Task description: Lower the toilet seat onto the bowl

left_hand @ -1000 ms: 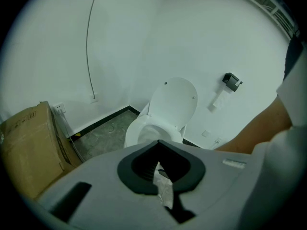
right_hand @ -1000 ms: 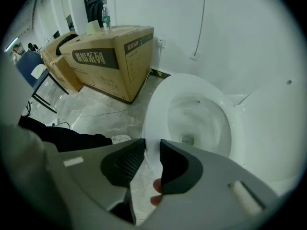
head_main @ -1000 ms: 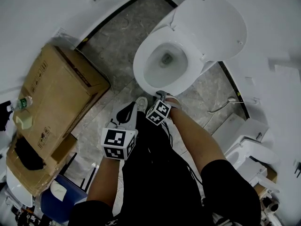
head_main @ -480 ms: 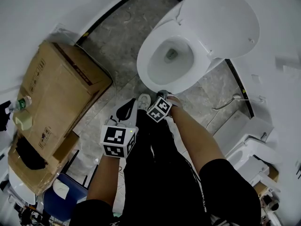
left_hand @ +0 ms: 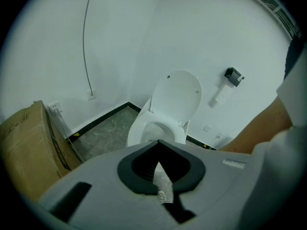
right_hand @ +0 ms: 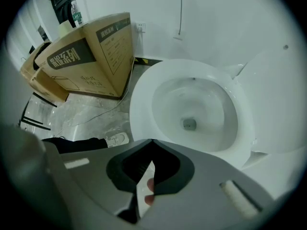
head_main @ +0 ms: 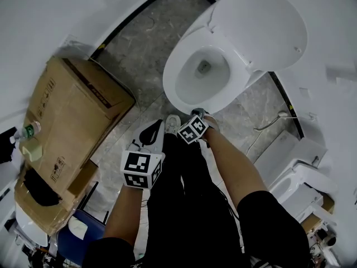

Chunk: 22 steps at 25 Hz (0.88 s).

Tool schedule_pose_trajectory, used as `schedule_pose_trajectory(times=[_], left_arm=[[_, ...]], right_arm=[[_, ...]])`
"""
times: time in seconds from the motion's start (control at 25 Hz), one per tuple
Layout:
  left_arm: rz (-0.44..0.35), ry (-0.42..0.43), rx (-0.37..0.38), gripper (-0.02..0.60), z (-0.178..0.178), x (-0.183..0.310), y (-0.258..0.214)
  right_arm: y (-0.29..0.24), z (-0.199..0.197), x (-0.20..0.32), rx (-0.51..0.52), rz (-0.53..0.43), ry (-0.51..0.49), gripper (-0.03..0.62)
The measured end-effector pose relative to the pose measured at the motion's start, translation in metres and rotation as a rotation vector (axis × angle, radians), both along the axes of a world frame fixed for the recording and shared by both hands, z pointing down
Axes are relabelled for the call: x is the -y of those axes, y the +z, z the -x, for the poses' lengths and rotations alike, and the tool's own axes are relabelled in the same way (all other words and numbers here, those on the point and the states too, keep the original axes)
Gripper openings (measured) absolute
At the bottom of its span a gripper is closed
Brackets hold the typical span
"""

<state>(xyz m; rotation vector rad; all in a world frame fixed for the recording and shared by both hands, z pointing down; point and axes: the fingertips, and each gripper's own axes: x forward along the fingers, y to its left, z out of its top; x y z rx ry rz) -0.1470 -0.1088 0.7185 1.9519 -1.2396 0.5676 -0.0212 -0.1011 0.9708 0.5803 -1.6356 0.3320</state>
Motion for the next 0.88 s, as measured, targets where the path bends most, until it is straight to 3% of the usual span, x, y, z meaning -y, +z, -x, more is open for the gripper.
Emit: schedule_pose_trajectory(times=[0.16, 0.36, 0.64, 0.88], left_arm=[[0.008, 0.032, -0.001, 0.009, -0.003, 0.007, 0.009], [0.009, 0.05, 0.001, 0.009, -0.004, 0.02, 0.017], [-0.028, 0.069, -0.019, 0.009, -0.025, 0.047, -0.021], [-0.092, 0.114, -0.046, 0.009, -0.055, 0.066, -0.084]], right_arm=[[0.004, -0.01, 0.008, -0.003, -0.014, 0.031, 0.008], [-0.024, -0.008, 0.024, 0.135, -0.066, 0.182, 0.008], [-0.143, -0.02, 0.057, 0.357, -0.244, 0.423, 0.008], [-0.259, -0.033, 0.064, 0.476, -0.389, 0.515, 0.008]])
